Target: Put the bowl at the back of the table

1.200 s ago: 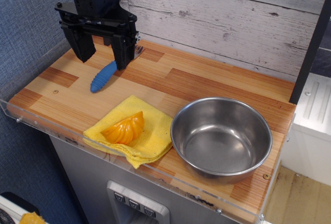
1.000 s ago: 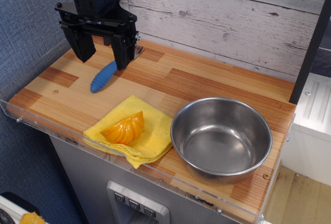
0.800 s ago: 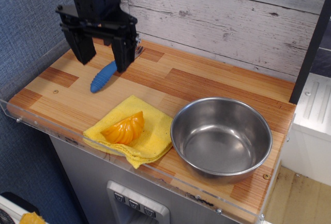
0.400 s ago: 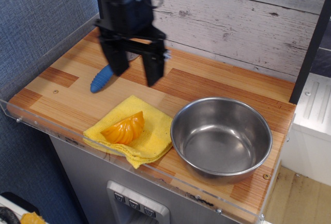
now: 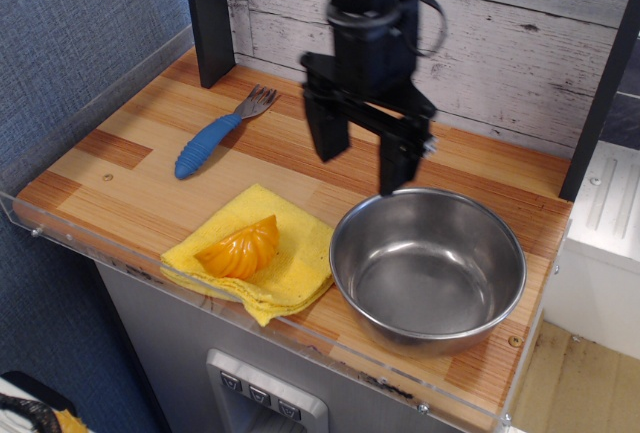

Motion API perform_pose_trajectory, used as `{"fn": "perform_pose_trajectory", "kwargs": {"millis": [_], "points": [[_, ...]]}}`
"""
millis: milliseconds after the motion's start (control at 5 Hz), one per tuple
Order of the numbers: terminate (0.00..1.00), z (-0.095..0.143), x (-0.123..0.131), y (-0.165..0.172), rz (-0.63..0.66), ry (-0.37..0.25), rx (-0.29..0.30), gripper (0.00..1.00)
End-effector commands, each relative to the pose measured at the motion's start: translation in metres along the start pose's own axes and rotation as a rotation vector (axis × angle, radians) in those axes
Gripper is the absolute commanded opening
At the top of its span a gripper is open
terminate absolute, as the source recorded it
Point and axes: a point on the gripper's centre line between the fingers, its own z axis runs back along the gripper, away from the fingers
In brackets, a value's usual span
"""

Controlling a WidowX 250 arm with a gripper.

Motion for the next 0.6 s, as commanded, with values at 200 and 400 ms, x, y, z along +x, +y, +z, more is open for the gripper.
{"fn": "perform_pose_trajectory", "kwargs": {"millis": [200,400], "points": [[0.00,-0.048,0.028,0.006,-0.029,0.020,0.071,1.00],[0.00,-0.051,0.030,0.001,-0.057,0.010,0.078,0.00]]}}
